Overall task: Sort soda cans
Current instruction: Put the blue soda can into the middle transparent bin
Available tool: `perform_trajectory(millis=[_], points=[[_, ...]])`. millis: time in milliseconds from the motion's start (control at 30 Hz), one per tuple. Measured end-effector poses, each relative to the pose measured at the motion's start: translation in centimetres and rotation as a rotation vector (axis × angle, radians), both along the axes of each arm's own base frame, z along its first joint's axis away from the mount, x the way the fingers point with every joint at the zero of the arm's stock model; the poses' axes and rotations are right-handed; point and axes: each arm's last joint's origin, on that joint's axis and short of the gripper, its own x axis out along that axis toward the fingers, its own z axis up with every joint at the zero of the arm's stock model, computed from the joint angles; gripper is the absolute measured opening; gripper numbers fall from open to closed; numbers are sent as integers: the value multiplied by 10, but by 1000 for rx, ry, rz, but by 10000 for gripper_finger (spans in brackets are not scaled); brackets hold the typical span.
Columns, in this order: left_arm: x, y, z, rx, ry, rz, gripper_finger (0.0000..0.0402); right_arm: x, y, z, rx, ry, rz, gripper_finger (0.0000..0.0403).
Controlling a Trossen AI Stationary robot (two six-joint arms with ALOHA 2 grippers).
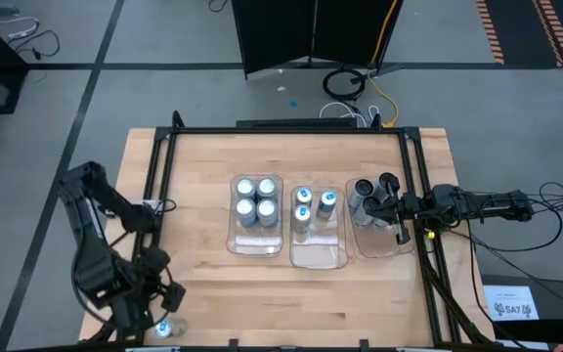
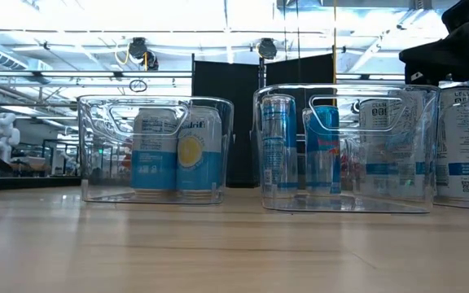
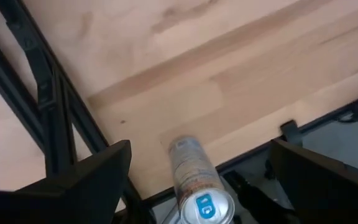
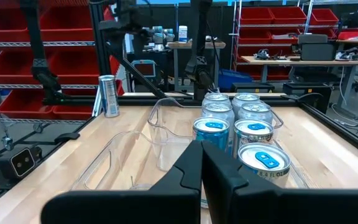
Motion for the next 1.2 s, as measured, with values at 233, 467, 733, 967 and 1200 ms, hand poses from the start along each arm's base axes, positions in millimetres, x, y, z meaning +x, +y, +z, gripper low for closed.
perform_trajectory(millis=[233,467,733,967,1200], points=[[4,-24,-16,-12,16,-30,388,0,0,0,0,-1,0,0],[3,-51,-37,-56,110,-76,388,0,0,0,0,-1,-1,0],[8,-66,-50,-86,95,-86,388,0,0,0,0,-1,0,0],[10,-71,-61,-76,129,-87,388,0,0,0,0,-1,-1,0],[9,-73,-83,-133,157,-95,388,0,0,0,0,-1,0,0]])
